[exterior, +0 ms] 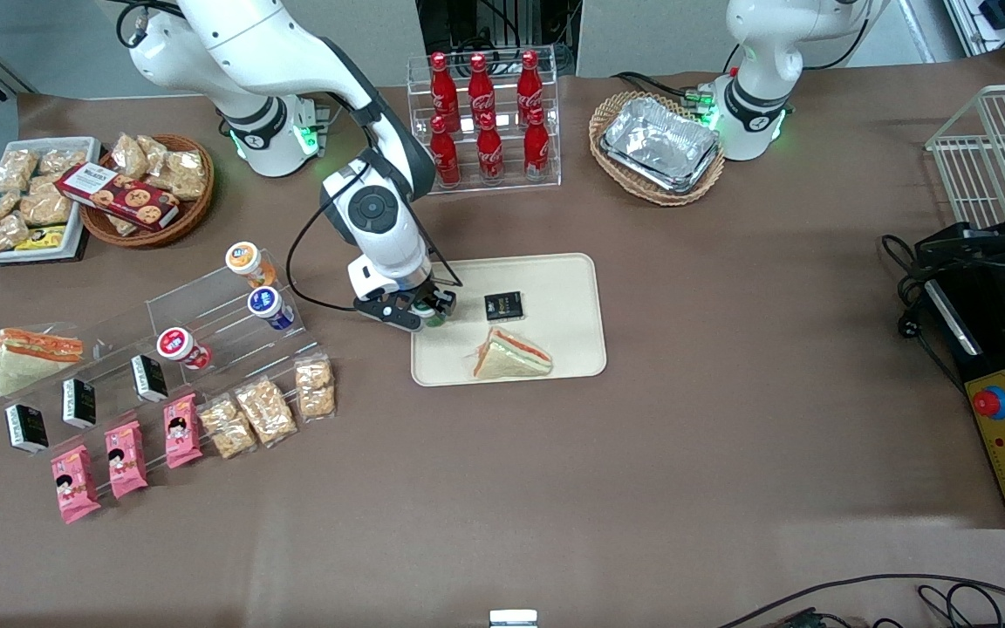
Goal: Place green gum on tray
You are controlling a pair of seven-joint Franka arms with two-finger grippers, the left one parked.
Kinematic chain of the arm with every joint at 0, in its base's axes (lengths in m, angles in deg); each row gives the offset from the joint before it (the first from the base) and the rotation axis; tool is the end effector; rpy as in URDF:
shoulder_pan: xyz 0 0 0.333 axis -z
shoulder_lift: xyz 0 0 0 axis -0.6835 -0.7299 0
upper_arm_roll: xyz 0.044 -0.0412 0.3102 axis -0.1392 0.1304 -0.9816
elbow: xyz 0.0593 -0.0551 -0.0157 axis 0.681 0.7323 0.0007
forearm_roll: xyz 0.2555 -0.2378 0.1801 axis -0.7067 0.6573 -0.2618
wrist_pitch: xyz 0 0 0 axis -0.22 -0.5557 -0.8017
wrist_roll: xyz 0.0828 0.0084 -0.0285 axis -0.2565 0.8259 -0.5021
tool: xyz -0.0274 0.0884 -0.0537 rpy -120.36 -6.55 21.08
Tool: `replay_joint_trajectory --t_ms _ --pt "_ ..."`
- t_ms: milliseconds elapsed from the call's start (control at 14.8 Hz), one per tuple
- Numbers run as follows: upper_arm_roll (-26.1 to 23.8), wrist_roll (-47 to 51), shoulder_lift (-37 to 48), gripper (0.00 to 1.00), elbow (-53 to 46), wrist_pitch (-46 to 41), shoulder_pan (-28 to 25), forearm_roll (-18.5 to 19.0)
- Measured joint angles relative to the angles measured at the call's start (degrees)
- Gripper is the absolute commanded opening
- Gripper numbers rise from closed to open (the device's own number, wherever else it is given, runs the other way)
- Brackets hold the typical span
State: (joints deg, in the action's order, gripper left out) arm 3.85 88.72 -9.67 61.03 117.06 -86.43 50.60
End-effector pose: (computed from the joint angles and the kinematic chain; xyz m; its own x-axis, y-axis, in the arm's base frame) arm 0.4377 0.3605 0.2274 0.9148 -0.4038 -0.0033 -0.4033 -0.9133 -0.0574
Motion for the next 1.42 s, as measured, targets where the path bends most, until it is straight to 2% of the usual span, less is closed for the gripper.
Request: replay_joint_trajectory --t_ms 1015,1150,1421 --pt "1.2 1.8 0.4 1.0 -1.2 0.6 -0.2 0.0" --pt "1.4 0.3 2.1 1.0 -3.4 -3.4 0.8 0.0" --pt "1.8 -5.1 7.1 1.0 -11.3 -17.8 3.5 0.0"
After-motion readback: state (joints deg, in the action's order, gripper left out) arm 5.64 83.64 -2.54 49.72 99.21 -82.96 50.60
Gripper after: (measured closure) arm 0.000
